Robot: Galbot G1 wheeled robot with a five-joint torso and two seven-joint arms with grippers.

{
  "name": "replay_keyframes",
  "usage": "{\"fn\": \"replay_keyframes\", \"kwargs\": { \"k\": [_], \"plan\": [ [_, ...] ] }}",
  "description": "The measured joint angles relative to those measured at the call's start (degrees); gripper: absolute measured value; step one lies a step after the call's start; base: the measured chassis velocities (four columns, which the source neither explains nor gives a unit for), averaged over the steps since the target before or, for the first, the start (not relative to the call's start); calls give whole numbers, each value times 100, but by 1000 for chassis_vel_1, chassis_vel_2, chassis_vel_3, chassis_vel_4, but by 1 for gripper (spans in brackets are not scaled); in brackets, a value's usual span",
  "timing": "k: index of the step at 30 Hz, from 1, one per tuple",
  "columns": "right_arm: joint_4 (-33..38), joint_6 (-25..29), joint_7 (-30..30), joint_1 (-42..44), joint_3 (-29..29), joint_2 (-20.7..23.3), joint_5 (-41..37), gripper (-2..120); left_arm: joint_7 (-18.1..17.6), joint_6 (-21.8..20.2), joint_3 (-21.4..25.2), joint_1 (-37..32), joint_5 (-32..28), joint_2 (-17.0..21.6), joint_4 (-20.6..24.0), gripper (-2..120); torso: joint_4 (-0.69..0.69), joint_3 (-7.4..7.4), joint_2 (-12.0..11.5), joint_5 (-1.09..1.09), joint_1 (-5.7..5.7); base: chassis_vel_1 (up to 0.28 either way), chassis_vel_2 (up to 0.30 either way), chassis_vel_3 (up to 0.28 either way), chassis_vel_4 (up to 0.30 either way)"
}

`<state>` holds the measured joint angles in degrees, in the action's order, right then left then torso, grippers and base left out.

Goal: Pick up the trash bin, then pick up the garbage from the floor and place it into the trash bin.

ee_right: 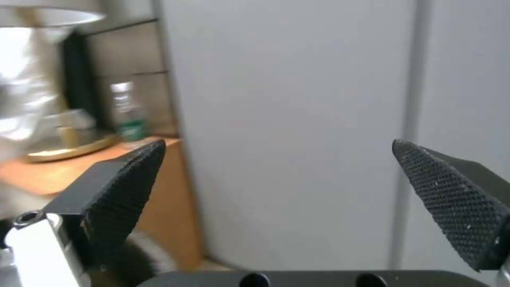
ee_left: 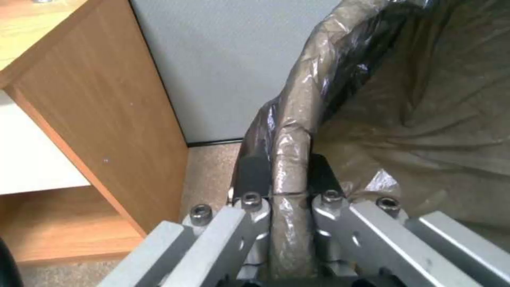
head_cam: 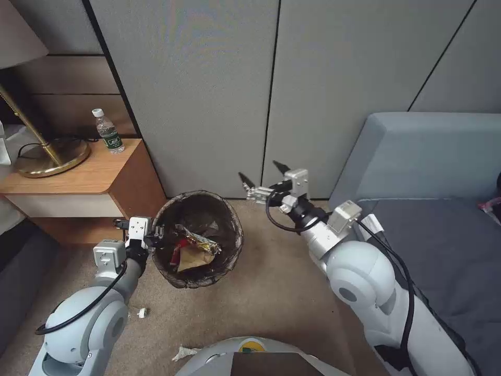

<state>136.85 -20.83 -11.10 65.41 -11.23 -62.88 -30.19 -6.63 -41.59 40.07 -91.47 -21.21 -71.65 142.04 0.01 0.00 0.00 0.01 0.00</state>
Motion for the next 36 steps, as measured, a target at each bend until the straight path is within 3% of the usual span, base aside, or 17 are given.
{"fn": "replay_keyframes", "kwargs": {
  "k": [3, 6, 8, 10, 13, 24, 36],
  "plan": [
    [-49, 384, 164, 739, -617, -268, 837, 100, 21, 4, 32, 16, 2, -10, 7, 3, -1, 0, 0, 0, 0, 0, 0, 0, 0],
    [-50, 488, 174, 1024, -837, -377, 1090, 100, 32, 7, 44, 28, 10, -9, 7, 3, -3, 0, 0, -1, 0, 0, 0, 0, 0],
    [-56, 813, 210, 1663, -1375, -819, 1713, 100, 110, 22, 64, 33, 102, -12, 8, 3, -1, 0, 0, -1, 0, 0, 0, 0, 0],
    [-57, 824, 211, 1682, -1391, -833, 1730, 100, 121, 26, 66, 32, 113, -13, 8, 3, -1, 0, 0, -1, 0, 0, 0, 0, 0],
    [-80, 1204, 333, 2269, -1842, -1201, 2164, 100, 263, 82, 140, 26, 244, -3, -19, 3, 0, 0, 0, -1, 0, 0, 0, 0, 0],
    [-72, 2014, 770, 3341, -2454, -1596, 2178, 100, 435, 83, 267, -49, 374, 17, 57, 3, -1, 0, 1, -1, 0, 0, 0, 0, 0],
    [21, 2525, 624, 3950, -2265, -1684, 2293, 100, 458, 39, 231, -87, 473, 35, 120, 3, -1, 0, 1, -1, 0, 0, 0, 0, 0]
  ]
}}
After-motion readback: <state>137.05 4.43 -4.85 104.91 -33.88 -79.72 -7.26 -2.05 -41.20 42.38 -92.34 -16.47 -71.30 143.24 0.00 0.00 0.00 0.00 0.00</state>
